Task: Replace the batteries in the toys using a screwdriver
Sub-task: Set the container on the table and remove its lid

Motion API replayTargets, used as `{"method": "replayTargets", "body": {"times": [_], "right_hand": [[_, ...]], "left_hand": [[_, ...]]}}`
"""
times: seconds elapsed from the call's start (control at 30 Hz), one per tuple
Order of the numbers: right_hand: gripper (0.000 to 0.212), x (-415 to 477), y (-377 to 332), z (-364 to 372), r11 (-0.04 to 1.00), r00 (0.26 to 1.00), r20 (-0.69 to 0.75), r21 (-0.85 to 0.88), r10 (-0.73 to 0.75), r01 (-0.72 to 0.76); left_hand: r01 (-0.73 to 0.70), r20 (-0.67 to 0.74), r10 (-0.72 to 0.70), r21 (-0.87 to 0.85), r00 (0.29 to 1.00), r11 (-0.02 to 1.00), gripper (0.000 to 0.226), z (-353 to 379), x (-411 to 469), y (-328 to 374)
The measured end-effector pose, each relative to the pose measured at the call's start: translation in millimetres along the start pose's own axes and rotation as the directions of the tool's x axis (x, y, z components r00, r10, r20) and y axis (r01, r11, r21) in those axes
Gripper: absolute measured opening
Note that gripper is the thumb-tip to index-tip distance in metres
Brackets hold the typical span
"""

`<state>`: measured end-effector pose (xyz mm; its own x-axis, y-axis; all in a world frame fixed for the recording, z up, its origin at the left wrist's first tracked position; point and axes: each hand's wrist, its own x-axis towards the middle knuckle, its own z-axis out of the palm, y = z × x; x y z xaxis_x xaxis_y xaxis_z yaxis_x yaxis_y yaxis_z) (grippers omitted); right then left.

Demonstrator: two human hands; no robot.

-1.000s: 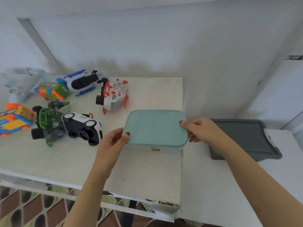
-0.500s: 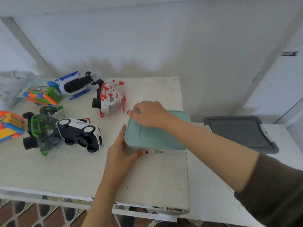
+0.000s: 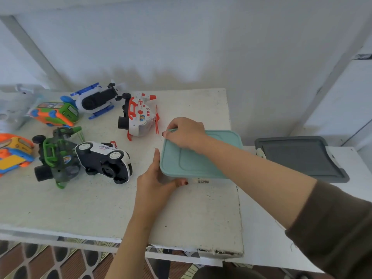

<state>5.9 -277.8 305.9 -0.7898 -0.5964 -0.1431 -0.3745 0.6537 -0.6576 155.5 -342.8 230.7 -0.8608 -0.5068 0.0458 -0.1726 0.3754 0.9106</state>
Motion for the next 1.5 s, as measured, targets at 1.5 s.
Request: {"method": "replayTargets", "body": {"times": [1.5], "right_hand": [[0.016, -75, 69, -152, -0.111, 0.957, -0.289, 0.952, -0.003, 0.287]], "left_hand": [[-0.134, -0.097, 0.158, 0.216, 0.983, 0.967, 0.078, -2, -17, 46]]}}
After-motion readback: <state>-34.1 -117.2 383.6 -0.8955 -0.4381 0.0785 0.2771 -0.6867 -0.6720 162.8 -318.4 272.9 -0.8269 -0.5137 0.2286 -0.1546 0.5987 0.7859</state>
